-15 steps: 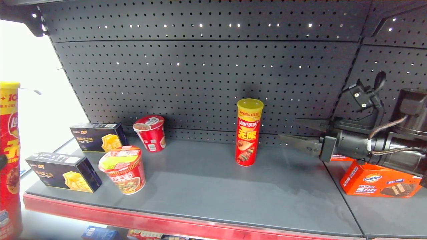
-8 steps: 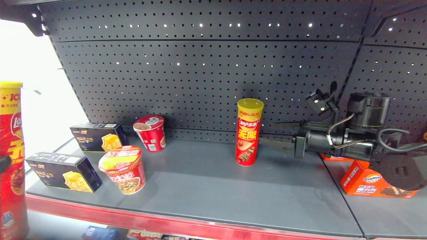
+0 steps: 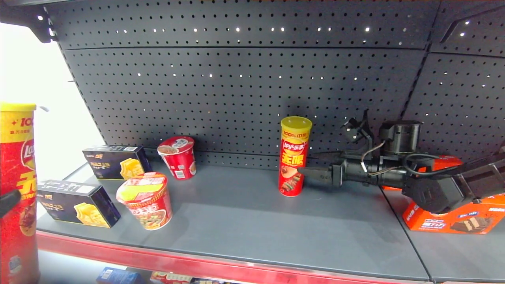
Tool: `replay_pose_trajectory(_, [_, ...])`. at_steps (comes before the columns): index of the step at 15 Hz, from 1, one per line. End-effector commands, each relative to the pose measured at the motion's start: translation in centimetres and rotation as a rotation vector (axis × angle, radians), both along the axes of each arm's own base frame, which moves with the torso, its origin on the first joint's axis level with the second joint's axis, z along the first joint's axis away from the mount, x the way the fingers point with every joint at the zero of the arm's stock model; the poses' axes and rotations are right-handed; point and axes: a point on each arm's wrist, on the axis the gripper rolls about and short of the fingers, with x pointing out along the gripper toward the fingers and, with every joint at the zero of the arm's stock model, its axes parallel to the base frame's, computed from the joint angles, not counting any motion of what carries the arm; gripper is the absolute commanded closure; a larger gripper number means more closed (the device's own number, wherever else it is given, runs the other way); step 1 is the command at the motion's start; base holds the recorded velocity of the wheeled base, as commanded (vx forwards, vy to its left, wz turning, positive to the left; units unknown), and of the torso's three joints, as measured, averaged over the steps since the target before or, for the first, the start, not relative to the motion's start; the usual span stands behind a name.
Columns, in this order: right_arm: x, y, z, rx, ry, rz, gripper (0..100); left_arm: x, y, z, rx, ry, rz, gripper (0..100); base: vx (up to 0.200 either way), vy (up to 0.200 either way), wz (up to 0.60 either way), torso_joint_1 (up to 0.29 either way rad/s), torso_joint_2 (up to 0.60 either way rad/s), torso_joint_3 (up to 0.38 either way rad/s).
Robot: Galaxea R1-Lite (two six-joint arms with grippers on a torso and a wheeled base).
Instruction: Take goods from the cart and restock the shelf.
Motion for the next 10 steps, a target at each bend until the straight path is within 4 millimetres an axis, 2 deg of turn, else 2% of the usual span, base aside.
replay_pose_trajectory(1, [0.7, 0.2, -1.3, -0.01, 0.027, 0.0, 0, 0.0, 0.0, -0.2, 0.001, 0.006, 0.001, 100, 0.0, 0.0, 0.0, 0.0, 0.0, 0.0])
replay_pose_trajectory(6, [1.2, 1.2, -2.4, -0.016, 0.046, 0.022, 0, 0.0, 0.0, -0.1, -0.01, 0.003, 0.005, 100, 0.0, 0.0, 0.0, 0.0, 0.0, 0.0])
replay_pose_trajectory(10, [2.5, 2.0, -3.9, -0.022, 0.064, 0.03, 0, -0.1, 0.0, -0.1, -0.019, 0.001, 0.006, 100, 0.0, 0.0, 0.0, 0.0, 0.0, 0.0])
